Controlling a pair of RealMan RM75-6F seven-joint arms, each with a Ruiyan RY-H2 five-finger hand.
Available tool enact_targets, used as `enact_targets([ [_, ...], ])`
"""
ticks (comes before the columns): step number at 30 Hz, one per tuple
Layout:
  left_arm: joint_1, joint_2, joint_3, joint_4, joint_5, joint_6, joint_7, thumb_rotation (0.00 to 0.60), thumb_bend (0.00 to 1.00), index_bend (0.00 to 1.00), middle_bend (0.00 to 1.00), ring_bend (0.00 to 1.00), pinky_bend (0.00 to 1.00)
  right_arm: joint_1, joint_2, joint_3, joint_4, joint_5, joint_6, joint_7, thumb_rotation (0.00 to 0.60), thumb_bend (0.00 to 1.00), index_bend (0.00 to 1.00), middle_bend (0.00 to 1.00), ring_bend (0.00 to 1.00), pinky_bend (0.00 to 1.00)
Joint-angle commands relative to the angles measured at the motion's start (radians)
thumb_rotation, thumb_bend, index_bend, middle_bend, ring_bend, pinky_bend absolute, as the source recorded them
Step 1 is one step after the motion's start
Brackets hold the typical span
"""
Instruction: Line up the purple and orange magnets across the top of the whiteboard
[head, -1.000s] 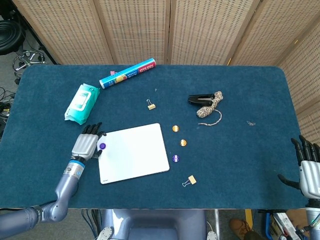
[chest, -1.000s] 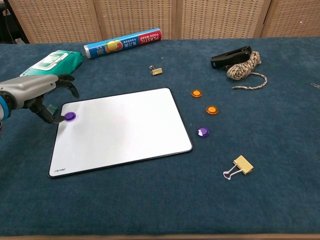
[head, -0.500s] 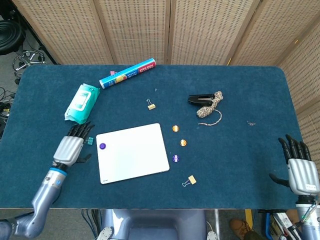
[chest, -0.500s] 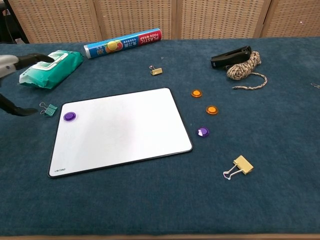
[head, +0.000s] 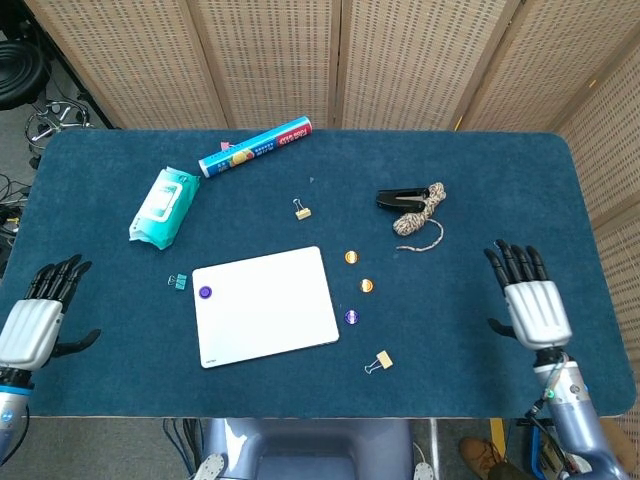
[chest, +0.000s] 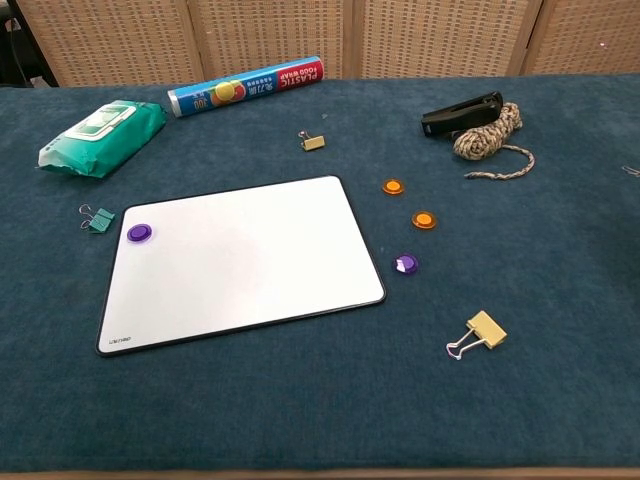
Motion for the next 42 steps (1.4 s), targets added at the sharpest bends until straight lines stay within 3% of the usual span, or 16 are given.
enact_targets([
  [1,0.014,0.013,-0.005,-0.002,0.021,0.025,-0.017,0.600,0.19,0.00,0.00,0.00,0.00,0.089,-0.062,0.026,0.026,0.006,-0.083,-0.040,0.600,0.00,0.15,0.00,0.00,0.00],
  [3,0.019,0.012,-0.008,0.004,0.027,0.032,-0.020,0.600,0.19,0.00,0.00,0.00,0.00,0.127,-0.092,0.034,0.042,0.011,-0.118,-0.034,0.600,0.00,0.22,0.00,0.00,0.00],
  [9,0.021,-0.004,-0.023,0.042,0.016,0.023,-0.027,0.600,0.19,0.00,0.00,0.00,0.00,0.239,-0.157,0.079,0.077,0.091,-0.266,0.051,0.600,0.01,0.27,0.00,0.00,0.00],
  [18,0.031,0.001,-0.033,0.046,0.017,0.021,-0.034,0.600,0.19,0.00,0.00,0.00,0.00,0.402,-0.308,0.123,0.293,0.143,-0.377,0.071,0.600,0.15,0.37,0.00,0.00,0.00],
  [30,0.028,-0.003,-0.052,0.051,-0.013,-0.013,-0.013,0.600,0.19,0.00,0.00,0.00,0.00,0.521,-0.396,0.133,0.478,0.268,-0.483,0.041,0.600,0.16,0.46,0.00,0.00,0.00],
  [36,0.032,-0.001,-0.058,0.050,-0.015,-0.014,-0.014,0.600,0.19,0.00,0.00,0.00,0.00,0.565,-0.427,0.132,0.530,0.301,-0.512,0.036,0.600,0.25,0.47,0.00,0.00,0.00],
  [42,0.034,-0.001,-0.061,0.049,-0.016,-0.019,-0.013,0.600,0.19,0.00,0.00,0.00,0.00,0.602,-0.461,0.126,0.581,0.328,-0.539,0.035,0.600,0.27,0.47,0.00,0.00,0.00],
])
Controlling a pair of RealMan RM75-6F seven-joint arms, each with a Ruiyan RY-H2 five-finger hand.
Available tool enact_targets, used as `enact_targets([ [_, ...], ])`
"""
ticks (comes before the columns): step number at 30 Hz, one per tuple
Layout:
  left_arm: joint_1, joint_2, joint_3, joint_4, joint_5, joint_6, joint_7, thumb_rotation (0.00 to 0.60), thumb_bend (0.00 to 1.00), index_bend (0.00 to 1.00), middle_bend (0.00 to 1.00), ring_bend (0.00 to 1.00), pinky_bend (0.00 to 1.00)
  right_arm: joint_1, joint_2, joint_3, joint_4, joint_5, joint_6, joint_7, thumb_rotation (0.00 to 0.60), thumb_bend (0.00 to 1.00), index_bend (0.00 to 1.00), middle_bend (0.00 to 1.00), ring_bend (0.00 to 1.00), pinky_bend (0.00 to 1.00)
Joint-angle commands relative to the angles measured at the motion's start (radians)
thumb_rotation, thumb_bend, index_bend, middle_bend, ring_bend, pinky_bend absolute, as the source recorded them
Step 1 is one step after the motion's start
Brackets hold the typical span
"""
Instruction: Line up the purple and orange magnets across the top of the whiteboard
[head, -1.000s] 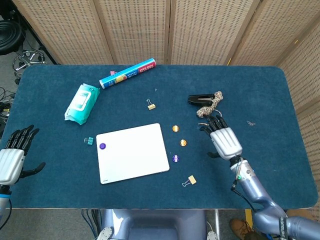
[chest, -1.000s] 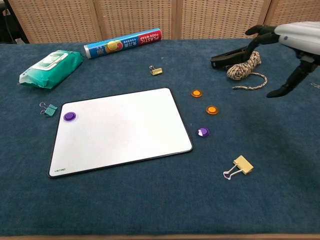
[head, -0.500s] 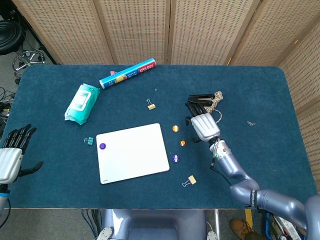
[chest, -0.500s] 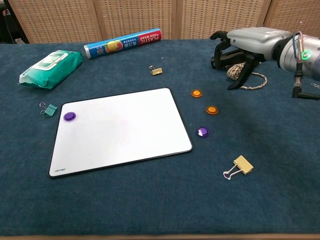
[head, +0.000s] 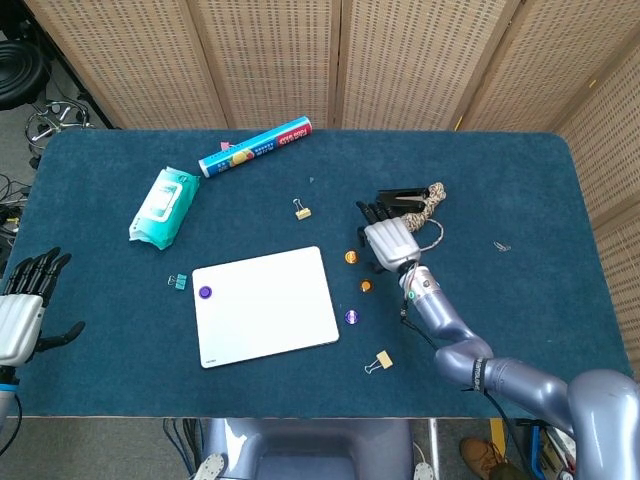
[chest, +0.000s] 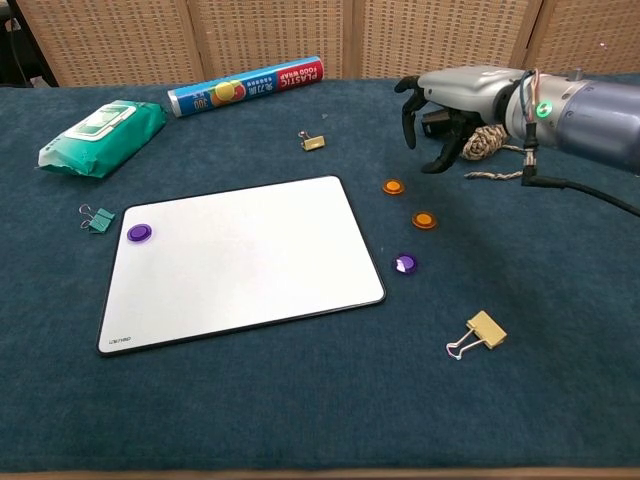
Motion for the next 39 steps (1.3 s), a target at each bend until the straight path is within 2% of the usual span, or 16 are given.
enact_targets([
  [1,0.001,0.000,-0.001,-0.001,-0.002,-0.002,0.001,0.600,0.19,0.00,0.00,0.00,0.00,0.017,-0.022,-0.006,0.027,0.014,-0.016,-0.003,0.600,0.27,0.47,0.00,0.00,0.00],
  [14,0.003,0.003,-0.010,0.002,-0.012,-0.014,-0.009,0.600,0.19,0.00,0.00,0.00,0.00,0.100,-0.135,-0.001,0.208,0.143,-0.102,-0.029,0.600,0.27,0.45,0.00,0.00,0.00],
  [39,0.008,0.018,-0.020,0.002,-0.001,-0.014,-0.042,0.600,0.19,0.00,0.00,0.00,0.00,0.152,-0.184,-0.017,0.277,0.247,-0.135,-0.052,0.600,0.27,0.44,0.00,0.00,0.00],
])
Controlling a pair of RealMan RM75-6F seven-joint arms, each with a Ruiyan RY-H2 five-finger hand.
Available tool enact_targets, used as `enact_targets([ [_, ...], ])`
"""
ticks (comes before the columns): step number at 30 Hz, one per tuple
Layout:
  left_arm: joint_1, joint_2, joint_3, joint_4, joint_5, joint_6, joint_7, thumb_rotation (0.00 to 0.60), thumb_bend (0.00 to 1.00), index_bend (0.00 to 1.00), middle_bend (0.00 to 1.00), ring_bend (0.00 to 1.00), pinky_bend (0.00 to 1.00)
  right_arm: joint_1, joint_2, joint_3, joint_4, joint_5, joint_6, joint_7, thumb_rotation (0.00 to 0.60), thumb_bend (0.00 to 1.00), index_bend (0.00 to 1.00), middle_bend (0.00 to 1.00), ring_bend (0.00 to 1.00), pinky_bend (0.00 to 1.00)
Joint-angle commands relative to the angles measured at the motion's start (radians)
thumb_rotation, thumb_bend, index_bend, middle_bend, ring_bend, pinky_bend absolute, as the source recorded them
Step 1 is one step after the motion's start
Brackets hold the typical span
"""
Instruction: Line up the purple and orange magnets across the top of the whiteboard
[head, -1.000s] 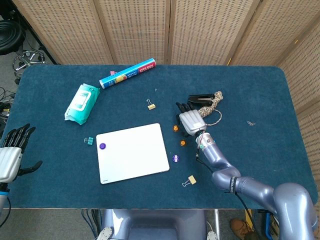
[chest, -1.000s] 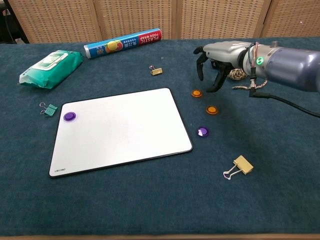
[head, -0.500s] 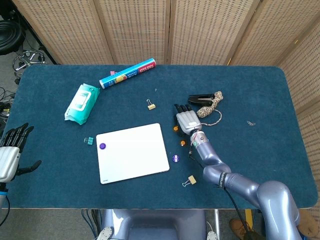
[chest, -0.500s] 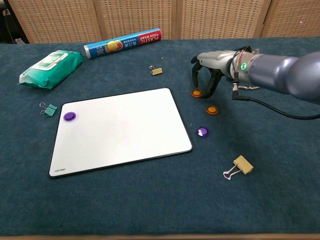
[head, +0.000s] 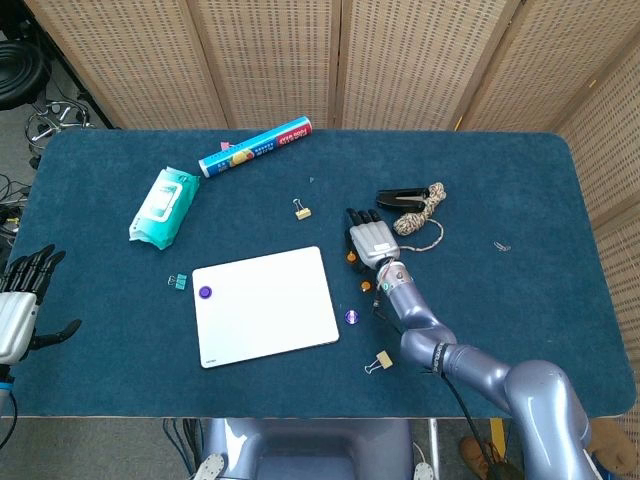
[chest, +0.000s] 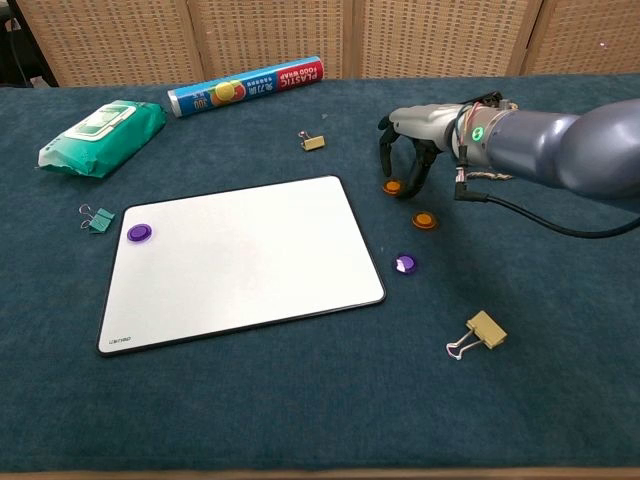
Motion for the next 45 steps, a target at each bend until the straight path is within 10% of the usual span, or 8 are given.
enact_targets([
  [1,0.000,0.002,-0.001,0.001,-0.001,-0.001,-0.004,0.600,0.19,0.00,0.00,0.00,0.00,0.006,-0.005,-0.002,0.008,0.007,-0.004,-0.004,0.600,0.27,0.44,0.00,0.00,0.00],
  [28,-0.001,0.011,-0.008,0.006,-0.002,-0.012,-0.025,0.600,0.19,0.00,0.00,0.00,0.00,0.037,-0.026,-0.010,0.040,0.041,-0.015,-0.010,0.600,0.42,0.53,0.00,0.00,0.00],
  [45,0.000,0.014,0.002,-0.002,0.018,-0.011,-0.027,0.600,0.19,0.00,0.00,0.00,0.00,0.039,-0.004,-0.018,-0.271,-0.059,0.157,-0.055,0.600,0.46,0.55,0.00,0.00,0.00],
])
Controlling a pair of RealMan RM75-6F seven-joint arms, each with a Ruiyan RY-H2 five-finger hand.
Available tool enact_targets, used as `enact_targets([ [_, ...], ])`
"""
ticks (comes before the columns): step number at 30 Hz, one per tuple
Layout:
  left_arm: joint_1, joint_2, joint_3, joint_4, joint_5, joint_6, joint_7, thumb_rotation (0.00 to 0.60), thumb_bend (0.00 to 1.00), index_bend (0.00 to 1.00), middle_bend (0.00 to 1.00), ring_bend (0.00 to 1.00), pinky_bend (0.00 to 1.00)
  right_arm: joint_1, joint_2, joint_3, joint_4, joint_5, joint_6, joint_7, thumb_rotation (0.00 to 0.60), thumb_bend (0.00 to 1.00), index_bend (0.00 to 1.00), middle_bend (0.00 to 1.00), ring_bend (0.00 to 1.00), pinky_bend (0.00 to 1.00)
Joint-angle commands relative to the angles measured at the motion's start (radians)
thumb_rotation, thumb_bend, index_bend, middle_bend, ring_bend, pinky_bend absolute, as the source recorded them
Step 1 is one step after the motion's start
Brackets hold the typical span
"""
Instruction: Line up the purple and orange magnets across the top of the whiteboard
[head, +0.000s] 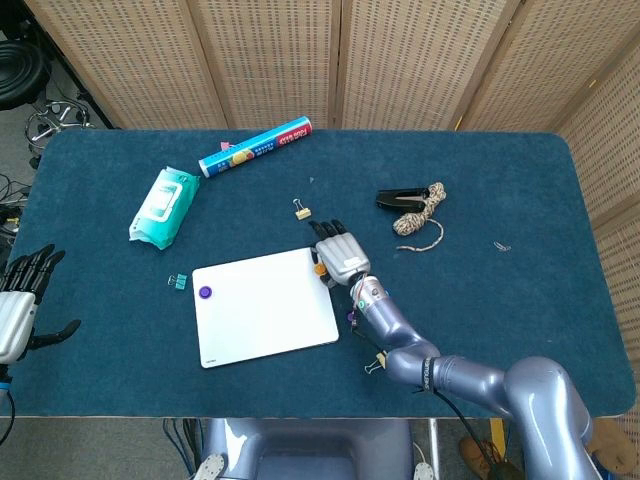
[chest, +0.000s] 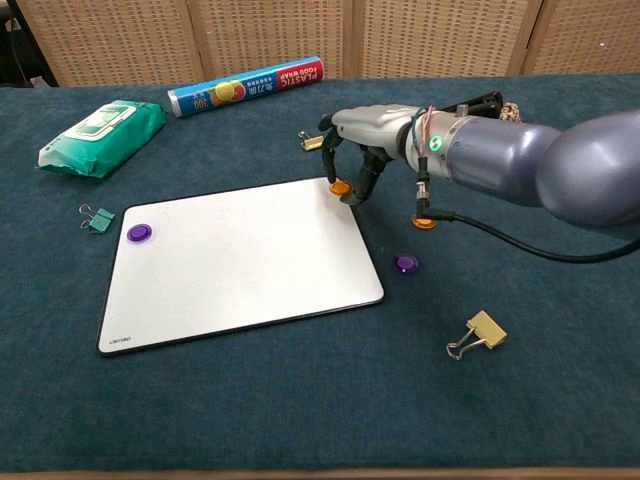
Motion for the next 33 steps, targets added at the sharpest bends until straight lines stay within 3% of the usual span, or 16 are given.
enact_targets([
  [1,0.001,0.001,0.003,-0.001,0.006,0.001,-0.003,0.600,0.19,0.00,0.00,0.00,0.00,0.025,-0.037,0.004,-0.034,-0.007,0.022,-0.030,0.600,0.46,0.55,0.00,0.00,0.00],
  [8,-0.001,0.008,0.011,0.001,0.017,-0.007,-0.024,0.600,0.19,0.00,0.00,0.00,0.00,0.116,-0.162,0.044,0.040,0.062,0.009,-0.099,0.600,0.46,0.55,0.00,0.00,0.00],
  [19,-0.008,0.018,0.017,0.005,0.021,-0.027,-0.056,0.600,0.19,0.00,0.00,0.00,0.00,0.231,-0.280,0.116,0.193,0.164,-0.009,-0.174,0.600,0.46,0.56,0.00,0.00,0.00],
  [33,-0.012,0.034,0.011,0.009,0.001,-0.045,-0.094,0.600,0.20,0.00,0.00,0.00,0.00,0.325,-0.391,0.160,0.411,0.175,-0.071,-0.170,0.600,0.46,0.56,0.00,0.00,0.00],
])
